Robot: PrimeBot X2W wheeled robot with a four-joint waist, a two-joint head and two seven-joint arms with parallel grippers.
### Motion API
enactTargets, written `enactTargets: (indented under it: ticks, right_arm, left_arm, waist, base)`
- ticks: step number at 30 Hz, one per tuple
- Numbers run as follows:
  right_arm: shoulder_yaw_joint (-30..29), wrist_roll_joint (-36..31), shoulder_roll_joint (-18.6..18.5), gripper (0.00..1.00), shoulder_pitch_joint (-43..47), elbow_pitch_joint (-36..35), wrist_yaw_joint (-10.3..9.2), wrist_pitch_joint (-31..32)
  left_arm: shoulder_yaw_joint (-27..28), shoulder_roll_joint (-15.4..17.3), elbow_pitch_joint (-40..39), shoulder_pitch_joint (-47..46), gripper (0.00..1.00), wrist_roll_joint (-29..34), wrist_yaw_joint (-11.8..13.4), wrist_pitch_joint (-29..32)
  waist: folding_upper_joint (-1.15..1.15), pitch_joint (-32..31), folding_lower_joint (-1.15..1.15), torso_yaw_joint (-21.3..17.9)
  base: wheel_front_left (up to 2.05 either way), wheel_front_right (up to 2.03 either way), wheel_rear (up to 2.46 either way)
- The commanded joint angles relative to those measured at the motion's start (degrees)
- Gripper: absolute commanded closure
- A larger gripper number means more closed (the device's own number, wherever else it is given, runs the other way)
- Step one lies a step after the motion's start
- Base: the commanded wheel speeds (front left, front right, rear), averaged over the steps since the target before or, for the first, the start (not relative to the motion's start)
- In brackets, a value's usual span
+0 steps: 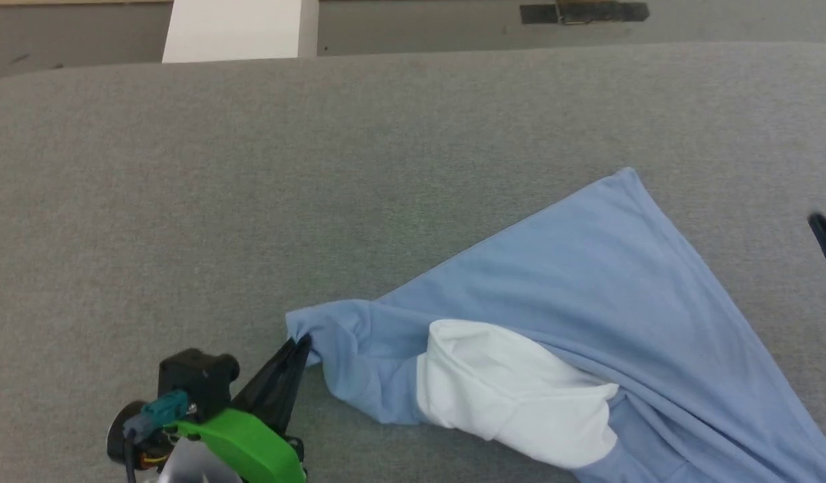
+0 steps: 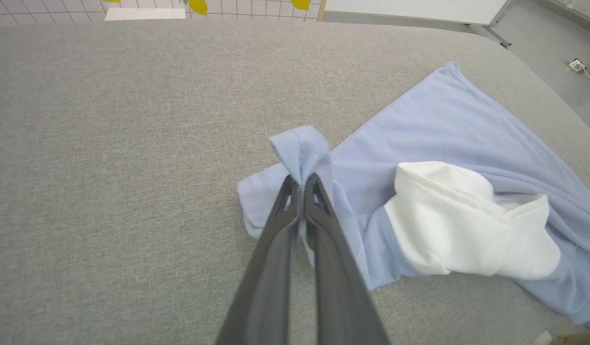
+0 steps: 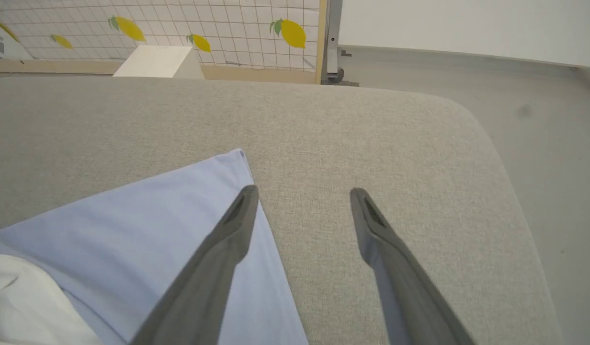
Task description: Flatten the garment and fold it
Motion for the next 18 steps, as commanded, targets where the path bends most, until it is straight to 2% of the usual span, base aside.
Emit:
enactTargets:
  ticks: [1,3,7,13,18]
  right_arm:
    - [2.66,0.15,-0.84,0.00,-4.22,1.57,-0.08,1.09]
    - [7.17,-0.70,-2.92,0.00,-9.17,4.28,-0.08,2.53]
    - [14.04,-2.45,-3.75,0.00,-17.36,11.79,-0.08,4.35]
    - [18.16,-5.31,-3.57,0.00,-24.35,22.55,-0.08,5.33]
    - [19.34,-6.67,-4.36,0.00,-26.45,28.36,-0.08,6.59]
  left_arm:
    - [-0.39,-0.58,-0.09,-1.59,1.00,0.93,-0.38,0.02]
    - [-1.00,-1.12,0.04,-2.91,1.00,1.26,-0.69,0.17]
    - [-2.08,-2.32,0.69,-5.01,1.00,1.73,-1.10,0.24]
    - [-3.63,-4.02,1.77,-7.25,1.00,1.96,-1.87,0.07]
    - [-4.21,-4.68,2.33,-8.54,1.00,2.18,-2.19,-0.09]
  waist:
    - [0.00,3.74,0.00,3.73]
    - [0.00,5.16,0.00,5.31]
    - [0.00,7.49,0.00,8.26]
    - [0.00,10.31,0.00,12.36]
    - [0.00,12.15,0.00,14.27]
  base:
    - [0.00,0.00,0.00]
    - [0.00,0.00,0.00]
    - [0.00,0.00,0.00]
    - [0.00,0.00,0.00]
    - [0.00,0.00,0.00]
